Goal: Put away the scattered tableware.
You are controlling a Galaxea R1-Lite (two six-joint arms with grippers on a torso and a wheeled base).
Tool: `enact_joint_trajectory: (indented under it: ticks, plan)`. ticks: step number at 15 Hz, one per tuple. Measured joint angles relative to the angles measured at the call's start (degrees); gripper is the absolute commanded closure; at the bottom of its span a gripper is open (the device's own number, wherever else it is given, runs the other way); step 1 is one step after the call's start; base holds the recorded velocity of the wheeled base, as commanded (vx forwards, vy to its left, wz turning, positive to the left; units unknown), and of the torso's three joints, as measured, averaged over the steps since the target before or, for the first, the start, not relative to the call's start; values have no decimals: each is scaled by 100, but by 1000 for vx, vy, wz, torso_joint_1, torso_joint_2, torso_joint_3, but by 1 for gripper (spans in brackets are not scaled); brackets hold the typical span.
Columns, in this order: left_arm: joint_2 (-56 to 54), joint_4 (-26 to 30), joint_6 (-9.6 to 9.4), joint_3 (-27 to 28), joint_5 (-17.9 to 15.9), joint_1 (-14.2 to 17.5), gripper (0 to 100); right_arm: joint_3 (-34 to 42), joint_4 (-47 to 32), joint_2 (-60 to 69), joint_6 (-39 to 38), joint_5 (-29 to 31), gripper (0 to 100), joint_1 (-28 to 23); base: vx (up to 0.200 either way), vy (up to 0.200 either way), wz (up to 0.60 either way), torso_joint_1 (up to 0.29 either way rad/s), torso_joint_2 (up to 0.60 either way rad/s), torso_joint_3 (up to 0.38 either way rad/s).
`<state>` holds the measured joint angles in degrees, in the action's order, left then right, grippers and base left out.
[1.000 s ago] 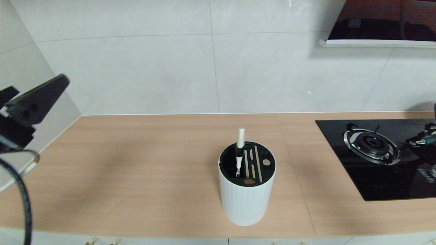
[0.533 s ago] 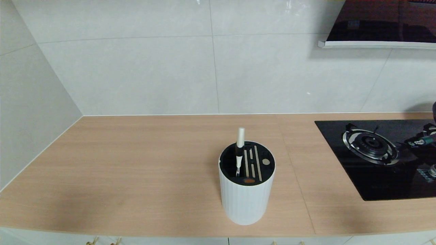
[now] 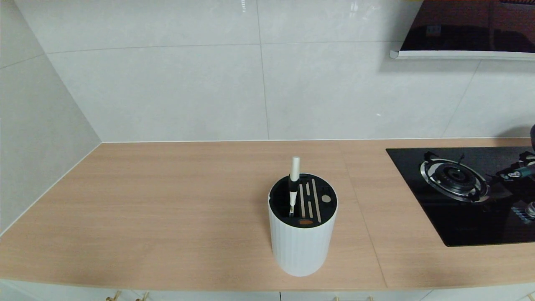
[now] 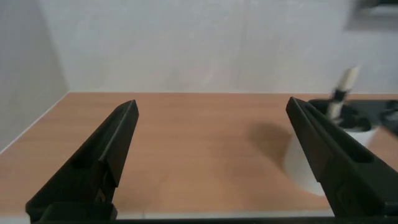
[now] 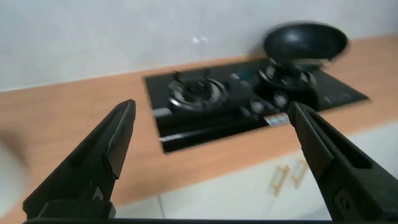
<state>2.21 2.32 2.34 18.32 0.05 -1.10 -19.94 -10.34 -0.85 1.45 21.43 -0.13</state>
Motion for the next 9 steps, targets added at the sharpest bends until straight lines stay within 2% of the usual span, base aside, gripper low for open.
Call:
enact_joint_trajectory:
  ticks: [2, 4, 6, 7, 9]
  plan:
    - [-124, -447, -18, -730, 60, 100, 0, 352, 350, 48, -1, 16, 0, -24, 0, 0, 0, 0, 0, 0]
    - [-190, -601, -95, -1482, 115, 140, 0, 1157, 1212, 72, -4, -15, 0, -28, 0, 0, 0, 0, 0, 0]
    - [-213, -265, -310, -1736, 161, 148, 0, 1760, 1630, 80, -69, -197, 0, -28, 0, 0, 0, 0, 0, 0]
    - [-221, -232, -400, -1780, 121, 151, 0, 1891, 1309, 80, -132, -417, 0, -28, 0, 0, 0, 0, 0, 0]
    - [-223, -243, -384, -1814, 96, 151, 0, 1959, 1243, 80, -145, -855, 0, -24, 0, 0, 0, 0, 0, 0]
